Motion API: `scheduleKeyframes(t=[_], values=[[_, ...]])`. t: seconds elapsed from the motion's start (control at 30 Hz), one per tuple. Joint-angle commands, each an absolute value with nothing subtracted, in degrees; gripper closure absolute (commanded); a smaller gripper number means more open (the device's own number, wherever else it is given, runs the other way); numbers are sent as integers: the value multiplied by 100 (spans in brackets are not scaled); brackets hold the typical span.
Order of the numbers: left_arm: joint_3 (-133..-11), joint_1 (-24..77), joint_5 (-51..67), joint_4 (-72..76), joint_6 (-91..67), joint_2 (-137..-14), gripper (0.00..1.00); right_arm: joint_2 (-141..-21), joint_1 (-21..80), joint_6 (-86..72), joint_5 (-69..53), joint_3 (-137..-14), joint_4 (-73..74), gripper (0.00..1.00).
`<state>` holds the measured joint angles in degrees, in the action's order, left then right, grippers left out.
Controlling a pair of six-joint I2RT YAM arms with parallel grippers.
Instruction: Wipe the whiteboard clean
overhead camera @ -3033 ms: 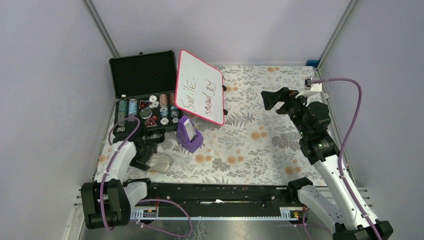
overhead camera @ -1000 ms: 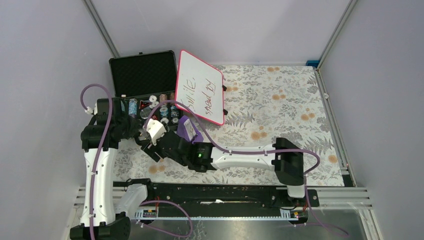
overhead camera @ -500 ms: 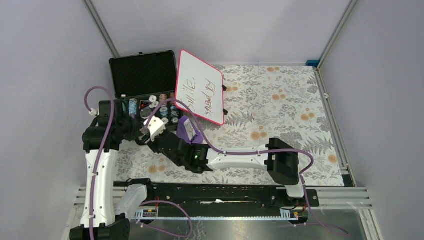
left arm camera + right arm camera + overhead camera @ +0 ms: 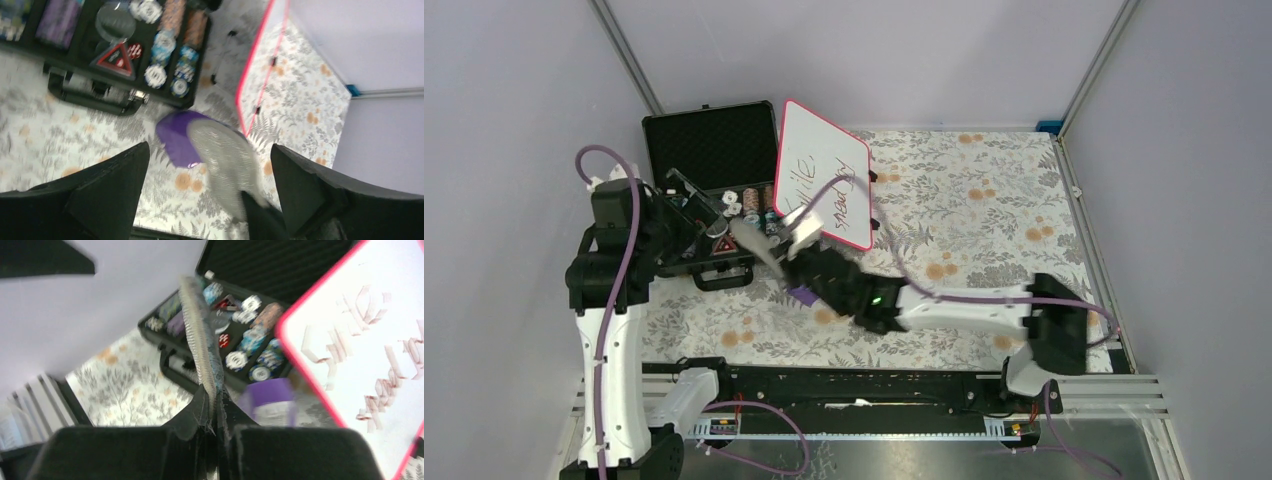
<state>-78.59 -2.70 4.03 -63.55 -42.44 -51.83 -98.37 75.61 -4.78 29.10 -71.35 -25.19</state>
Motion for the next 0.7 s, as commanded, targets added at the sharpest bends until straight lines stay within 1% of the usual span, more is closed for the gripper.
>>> scheduleKeyframes(t=[0.0,0.07,0.13,0.2,0.27,0.37,0.43,0.57,0.67], values=[[-8288,-261,1133,-5501,-3404,-5090,1,-7966,6640,-1556,1943,-6326,-3131,100],[-8184,-255,1522,-5190,-3182,-5098,1,-7303,6210,-1845,1905,-5847,-3142,100],[-7975,-256,1853,-4764,-3048,-5082,1,-6719,5824,-1935,2271,-5482,-2935,99],[-7758,-258,2396,-4131,-3000,-5124,1,-6250,5180,-2140,2530,-5227,-2429,99],[-7475,-249,2912,-3547,-3084,-5288,1,-6032,4411,-2514,2339,-4952,-2004,100],[-7372,-238,3332,-2976,-3232,-5875,1,-6021,3021,-3183,1156,-4544,-1658,100],[-7446,-177,3293,-2781,-3265,-6359,1,-6151,2235,-3434,380,-4288,-1688,100],[-7751,-28,3024,-2443,-3420,-7360,1,-6734,1102,-3603,-1057,-4027,-1984,100],[-8367,283,2461,-2696,-3389,-8177,2,-7492,518,-3654,-2208,-4123,-1974,100]])
